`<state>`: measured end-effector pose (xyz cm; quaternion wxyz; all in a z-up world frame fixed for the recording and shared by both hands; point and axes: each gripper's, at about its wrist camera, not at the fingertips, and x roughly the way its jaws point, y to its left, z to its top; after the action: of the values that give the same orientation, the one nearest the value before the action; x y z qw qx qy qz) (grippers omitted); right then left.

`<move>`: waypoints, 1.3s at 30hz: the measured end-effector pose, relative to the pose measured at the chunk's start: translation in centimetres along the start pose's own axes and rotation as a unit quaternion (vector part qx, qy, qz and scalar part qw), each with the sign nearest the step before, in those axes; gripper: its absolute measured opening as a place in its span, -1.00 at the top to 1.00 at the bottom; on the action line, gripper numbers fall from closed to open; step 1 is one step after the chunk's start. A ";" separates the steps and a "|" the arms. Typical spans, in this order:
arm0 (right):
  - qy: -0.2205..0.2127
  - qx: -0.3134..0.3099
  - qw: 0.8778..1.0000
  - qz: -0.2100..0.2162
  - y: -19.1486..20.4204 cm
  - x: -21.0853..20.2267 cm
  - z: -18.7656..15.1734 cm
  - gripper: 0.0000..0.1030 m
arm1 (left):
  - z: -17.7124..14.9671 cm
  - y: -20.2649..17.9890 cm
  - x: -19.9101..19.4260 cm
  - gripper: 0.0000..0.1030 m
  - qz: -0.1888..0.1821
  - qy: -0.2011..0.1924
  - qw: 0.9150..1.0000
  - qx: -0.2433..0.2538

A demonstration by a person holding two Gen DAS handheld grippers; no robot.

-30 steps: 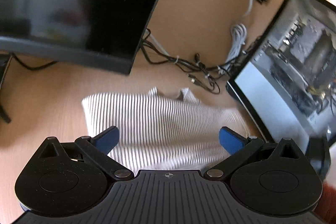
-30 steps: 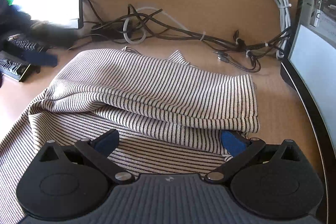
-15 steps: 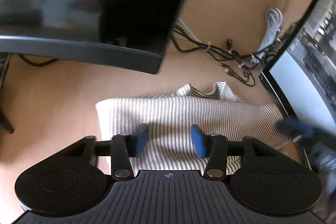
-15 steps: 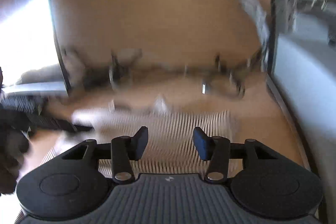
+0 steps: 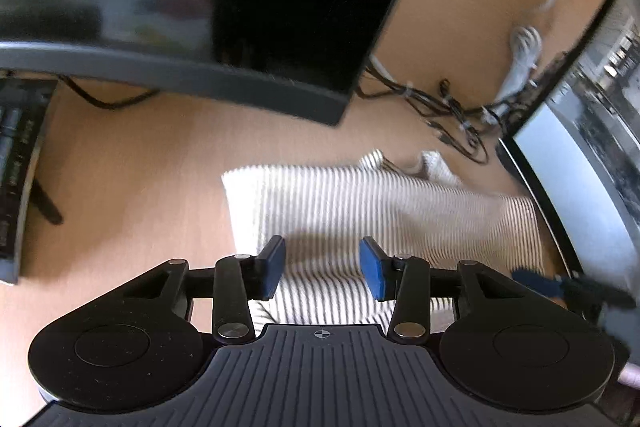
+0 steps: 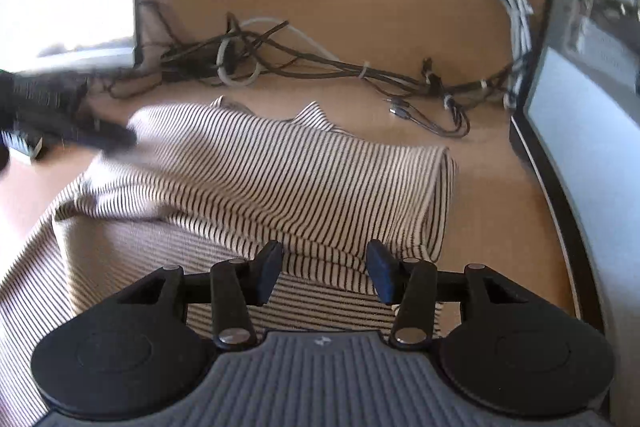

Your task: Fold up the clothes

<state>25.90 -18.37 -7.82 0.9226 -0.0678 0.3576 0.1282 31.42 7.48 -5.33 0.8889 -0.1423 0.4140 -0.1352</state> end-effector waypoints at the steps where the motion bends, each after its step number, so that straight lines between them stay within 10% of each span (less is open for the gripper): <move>1: -0.001 0.008 1.000 0.003 -0.2 -0.2 0.2 0.08 | 0.1 -0.2 -0.5 0.08 -0.007 -0.003 1.000 0.001; 8: -0.067 0.072 0.995 0.010 -2.0 -2.1 3.3 0.08 | -1.8 -1.7 -0.8 -0.01 -0.040 0.036 0.998 0.040; 25: 0.014 0.039 0.999 0.018 -0.9 -0.4 -0.3 0.05 | -3.5 -1.8 -1.5 -0.10 -0.043 0.041 0.997 0.057; 32: -0.044 0.043 0.998 0.034 -2.1 -2.4 4.2 -0.10 | -3.6 -1.4 -1.1 -0.08 -0.030 0.051 0.998 0.037; 36: -0.049 0.033 0.997 0.058 -3.1 0.1 8.2 -0.42 | -3.1 -1.5 -1.7 -0.68 -0.018 0.044 0.999 0.015; 39: -0.033 0.009 0.997 0.064 -2.5 4.1 10.1 -0.42 | -2.6 -1.6 -2.5 -0.77 0.006 0.027 1.000 0.015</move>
<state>36.00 -17.83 -3.08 0.9244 -0.0323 0.3314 0.1862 27.67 6.52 -4.66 0.8802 -0.1228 0.4367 -0.1398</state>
